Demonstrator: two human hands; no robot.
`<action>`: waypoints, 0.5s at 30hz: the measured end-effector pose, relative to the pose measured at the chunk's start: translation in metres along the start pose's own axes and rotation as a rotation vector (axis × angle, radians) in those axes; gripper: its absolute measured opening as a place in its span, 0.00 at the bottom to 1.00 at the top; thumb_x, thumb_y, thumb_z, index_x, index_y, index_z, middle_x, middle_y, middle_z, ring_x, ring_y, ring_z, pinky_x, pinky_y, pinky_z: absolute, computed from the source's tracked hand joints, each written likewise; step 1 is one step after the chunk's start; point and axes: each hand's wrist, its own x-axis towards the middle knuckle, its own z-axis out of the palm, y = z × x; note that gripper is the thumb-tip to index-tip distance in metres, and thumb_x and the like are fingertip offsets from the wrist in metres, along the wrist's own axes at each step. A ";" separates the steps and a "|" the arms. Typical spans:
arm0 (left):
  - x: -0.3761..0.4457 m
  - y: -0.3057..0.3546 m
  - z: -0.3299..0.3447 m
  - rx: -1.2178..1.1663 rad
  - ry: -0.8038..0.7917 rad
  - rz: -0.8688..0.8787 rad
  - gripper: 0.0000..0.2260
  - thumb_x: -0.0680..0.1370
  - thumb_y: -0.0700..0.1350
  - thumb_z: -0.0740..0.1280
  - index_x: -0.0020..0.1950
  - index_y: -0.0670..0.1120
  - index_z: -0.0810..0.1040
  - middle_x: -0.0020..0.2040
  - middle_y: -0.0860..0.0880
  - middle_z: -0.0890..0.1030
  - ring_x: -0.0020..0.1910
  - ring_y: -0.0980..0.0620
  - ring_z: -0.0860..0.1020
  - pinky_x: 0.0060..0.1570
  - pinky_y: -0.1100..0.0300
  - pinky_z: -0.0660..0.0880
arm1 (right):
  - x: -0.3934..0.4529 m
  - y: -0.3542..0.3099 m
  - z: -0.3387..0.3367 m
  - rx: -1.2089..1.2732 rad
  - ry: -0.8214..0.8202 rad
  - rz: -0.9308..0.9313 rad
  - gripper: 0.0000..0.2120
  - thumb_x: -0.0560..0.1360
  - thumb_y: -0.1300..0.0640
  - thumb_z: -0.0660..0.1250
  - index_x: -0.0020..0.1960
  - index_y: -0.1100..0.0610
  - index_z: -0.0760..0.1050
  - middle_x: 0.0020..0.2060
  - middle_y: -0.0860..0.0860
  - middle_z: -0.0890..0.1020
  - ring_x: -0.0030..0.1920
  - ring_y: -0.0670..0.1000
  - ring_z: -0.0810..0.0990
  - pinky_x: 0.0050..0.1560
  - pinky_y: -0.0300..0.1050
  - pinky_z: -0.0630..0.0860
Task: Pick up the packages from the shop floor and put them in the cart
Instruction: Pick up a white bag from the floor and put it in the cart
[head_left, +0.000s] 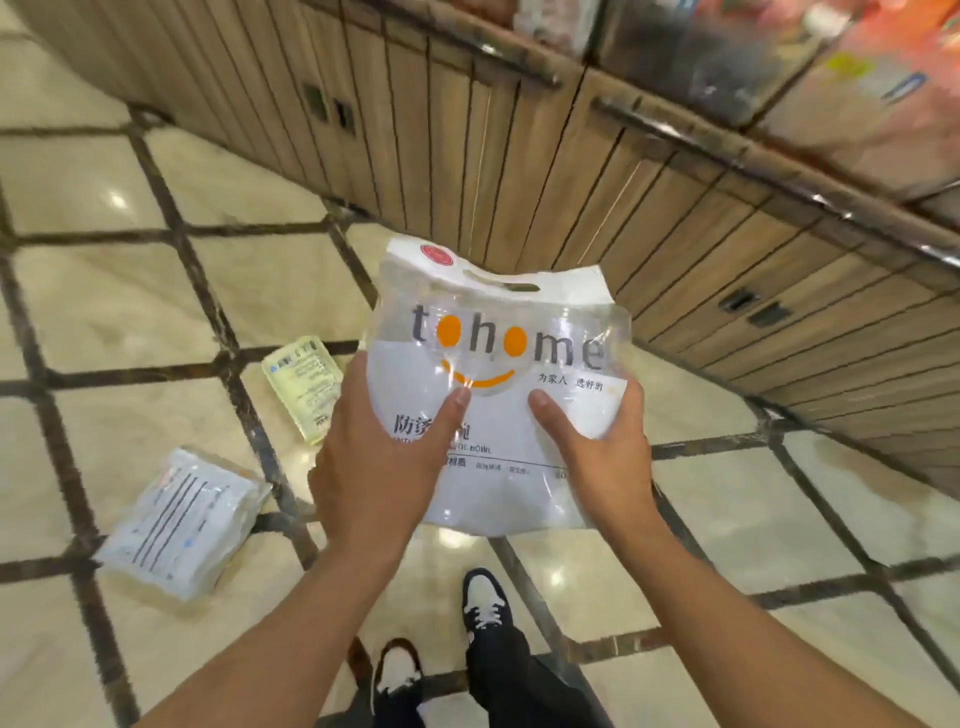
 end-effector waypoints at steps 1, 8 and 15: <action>-0.005 0.033 -0.014 -0.002 0.002 0.035 0.39 0.71 0.74 0.68 0.77 0.58 0.65 0.67 0.54 0.79 0.64 0.44 0.79 0.53 0.52 0.72 | -0.005 -0.027 -0.021 0.001 0.025 -0.026 0.37 0.66 0.38 0.78 0.69 0.43 0.66 0.52 0.34 0.79 0.48 0.31 0.79 0.42 0.26 0.75; -0.045 0.234 -0.108 -0.121 0.007 0.334 0.41 0.70 0.75 0.67 0.78 0.57 0.65 0.69 0.49 0.80 0.65 0.41 0.79 0.60 0.46 0.77 | -0.057 -0.217 -0.155 0.043 0.258 -0.258 0.31 0.70 0.45 0.79 0.66 0.42 0.65 0.53 0.36 0.79 0.48 0.33 0.78 0.43 0.23 0.70; -0.126 0.388 -0.171 -0.202 -0.132 0.704 0.40 0.71 0.74 0.68 0.78 0.56 0.66 0.69 0.48 0.80 0.66 0.41 0.78 0.60 0.46 0.74 | -0.158 -0.313 -0.286 0.137 0.550 -0.399 0.29 0.71 0.44 0.79 0.63 0.43 0.65 0.52 0.35 0.76 0.50 0.36 0.77 0.41 0.21 0.70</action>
